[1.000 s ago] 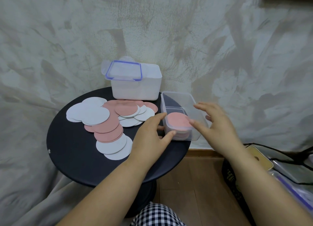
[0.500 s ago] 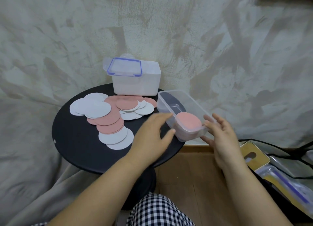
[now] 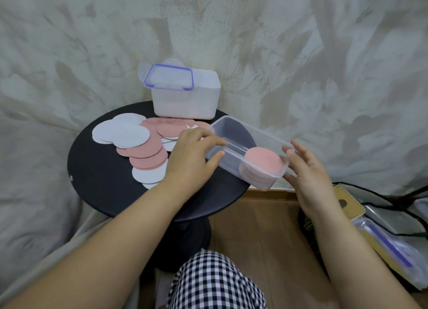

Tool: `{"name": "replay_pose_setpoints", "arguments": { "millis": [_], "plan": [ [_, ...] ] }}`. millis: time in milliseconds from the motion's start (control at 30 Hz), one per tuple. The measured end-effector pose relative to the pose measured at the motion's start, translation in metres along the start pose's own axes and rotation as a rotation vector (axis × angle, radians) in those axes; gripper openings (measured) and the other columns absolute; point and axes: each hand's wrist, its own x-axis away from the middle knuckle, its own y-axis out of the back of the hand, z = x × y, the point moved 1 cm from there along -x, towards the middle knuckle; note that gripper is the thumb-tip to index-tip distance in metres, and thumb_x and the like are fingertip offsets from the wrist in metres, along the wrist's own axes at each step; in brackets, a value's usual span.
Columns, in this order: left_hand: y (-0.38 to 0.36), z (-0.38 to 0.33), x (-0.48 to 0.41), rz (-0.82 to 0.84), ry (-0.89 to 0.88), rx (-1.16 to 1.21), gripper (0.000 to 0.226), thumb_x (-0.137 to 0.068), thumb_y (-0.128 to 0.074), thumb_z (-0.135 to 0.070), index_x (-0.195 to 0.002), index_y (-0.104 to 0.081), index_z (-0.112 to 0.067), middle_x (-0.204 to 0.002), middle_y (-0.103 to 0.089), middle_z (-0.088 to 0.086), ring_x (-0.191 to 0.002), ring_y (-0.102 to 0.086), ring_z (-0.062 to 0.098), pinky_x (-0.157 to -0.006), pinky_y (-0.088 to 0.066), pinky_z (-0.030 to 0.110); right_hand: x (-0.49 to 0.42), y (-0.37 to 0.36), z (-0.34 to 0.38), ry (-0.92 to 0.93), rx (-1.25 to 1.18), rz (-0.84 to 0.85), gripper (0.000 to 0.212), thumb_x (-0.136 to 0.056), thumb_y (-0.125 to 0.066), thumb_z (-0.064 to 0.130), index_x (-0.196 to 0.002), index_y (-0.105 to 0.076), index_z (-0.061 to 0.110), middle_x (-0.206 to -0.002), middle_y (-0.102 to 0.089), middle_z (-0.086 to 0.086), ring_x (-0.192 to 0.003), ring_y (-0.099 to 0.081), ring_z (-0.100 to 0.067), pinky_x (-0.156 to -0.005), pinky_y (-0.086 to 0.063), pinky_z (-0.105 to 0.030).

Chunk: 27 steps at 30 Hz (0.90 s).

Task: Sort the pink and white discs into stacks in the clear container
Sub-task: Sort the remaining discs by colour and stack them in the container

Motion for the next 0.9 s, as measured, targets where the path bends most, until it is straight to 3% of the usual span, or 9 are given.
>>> {"name": "replay_pose_setpoints", "arguments": {
  "millis": [100,200,333,433,533,633,700,800,900],
  "plan": [
    [0.008,-0.002,0.006,-0.051,-0.004,-0.053,0.018,-0.081,-0.070,-0.025,-0.099,-0.072,-0.023,-0.093,-0.066,-0.001,-0.098,-0.051,0.028,-0.083,-0.023,0.016,0.018,-0.005,-0.003,0.093,0.119,0.024,0.066,-0.085,-0.053,0.043,-0.143,-0.028,0.025,-0.140,-0.036,0.018,-0.124,-0.038,0.001,-0.101,-0.035,-0.022],
    [0.014,-0.002,0.012,-0.048,-0.008,-0.069,0.019,-0.079,-0.071,-0.032,-0.097,-0.073,-0.024,-0.091,-0.068,-0.004,-0.097,-0.052,0.027,-0.082,-0.028,0.020,0.036,-0.008,-0.002,0.158,0.101,0.068,0.079,-0.069,-0.057,0.043,-0.140,-0.023,0.033,-0.122,-0.031,0.037,-0.108,-0.035,0.023,-0.079,-0.034,0.003],
    [0.017,-0.003,0.019,-0.064,-0.011,-0.084,0.026,-0.077,-0.063,-0.040,-0.092,-0.074,-0.022,-0.085,-0.069,-0.005,-0.090,-0.053,0.027,-0.079,-0.031,0.019,0.042,-0.009,-0.012,0.164,0.073,0.100,0.100,-0.058,-0.070,0.030,-0.145,-0.022,0.023,-0.135,-0.032,0.022,-0.096,-0.042,0.030,-0.071,-0.040,0.004],
    [0.020,-0.007,0.028,-0.086,-0.056,-0.078,0.031,-0.079,-0.054,-0.042,-0.091,-0.074,-0.022,-0.082,-0.069,-0.006,-0.083,-0.054,0.026,-0.076,-0.029,0.015,0.039,-0.010,-0.021,0.177,0.125,0.070,0.087,-0.066,-0.077,0.016,-0.141,-0.033,0.026,-0.139,-0.041,0.011,-0.104,-0.051,0.011,-0.073,-0.044,-0.001],
    [0.025,-0.010,0.037,-0.116,-0.104,-0.046,0.029,-0.080,-0.054,-0.039,-0.092,-0.073,-0.022,-0.083,-0.068,-0.007,-0.082,-0.053,0.020,-0.077,-0.029,0.014,0.035,-0.008,-0.021,0.226,0.153,0.015,0.065,-0.076,-0.072,0.005,-0.128,-0.043,0.032,-0.126,-0.053,0.010,-0.100,-0.054,0.015,-0.072,-0.044,-0.001],
    [0.031,-0.006,0.039,-0.101,-0.070,0.047,0.031,-0.077,-0.055,-0.041,-0.100,-0.071,-0.026,-0.099,-0.065,-0.008,-0.095,-0.049,0.012,-0.084,-0.029,0.007,0.032,-0.007,-0.017,0.254,0.172,0.007,0.060,-0.078,-0.069,0.002,-0.122,-0.044,0.032,-0.111,-0.051,0.023,-0.088,-0.050,0.027,-0.066,-0.041,0.003],
    [0.034,-0.001,0.035,-0.005,0.033,0.099,0.052,-0.071,-0.059,-0.050,-0.119,-0.059,-0.032,-0.126,-0.052,-0.007,-0.116,-0.043,0.010,-0.096,-0.021,0.005,0.029,-0.007,-0.017,0.258,0.198,0.009,0.060,-0.078,-0.069,0.002,-0.125,-0.044,0.029,-0.107,-0.050,0.025,-0.085,-0.050,0.027,-0.064,-0.040,0.004],
    [0.036,0.006,0.026,0.265,0.236,0.236,0.093,-0.062,-0.078,-0.050,-0.140,-0.027,-0.041,-0.154,-0.012,-0.010,-0.139,-0.014,0.003,-0.107,-0.018,0.020,0.021,-0.007,-0.018,0.254,0.256,0.037,0.060,-0.079,-0.069,0.006,-0.130,-0.045,0.026,-0.110,-0.052,0.020,-0.091,-0.051,0.018,-0.065,-0.040,0.003],
    [0.036,0.009,0.021,0.383,0.246,0.269,0.095,-0.062,-0.080,-0.044,-0.139,-0.023,-0.048,-0.155,-0.001,-0.015,-0.136,-0.010,-0.006,-0.104,-0.018,0.019,0.013,-0.006,-0.014,0.244,0.323,0.097,0.062,-0.080,-0.069,0.013,-0.134,-0.042,0.026,-0.121,-0.052,0.014,-0.103,-0.053,0.002,-0.068,-0.042,0.002]
  ]
}}
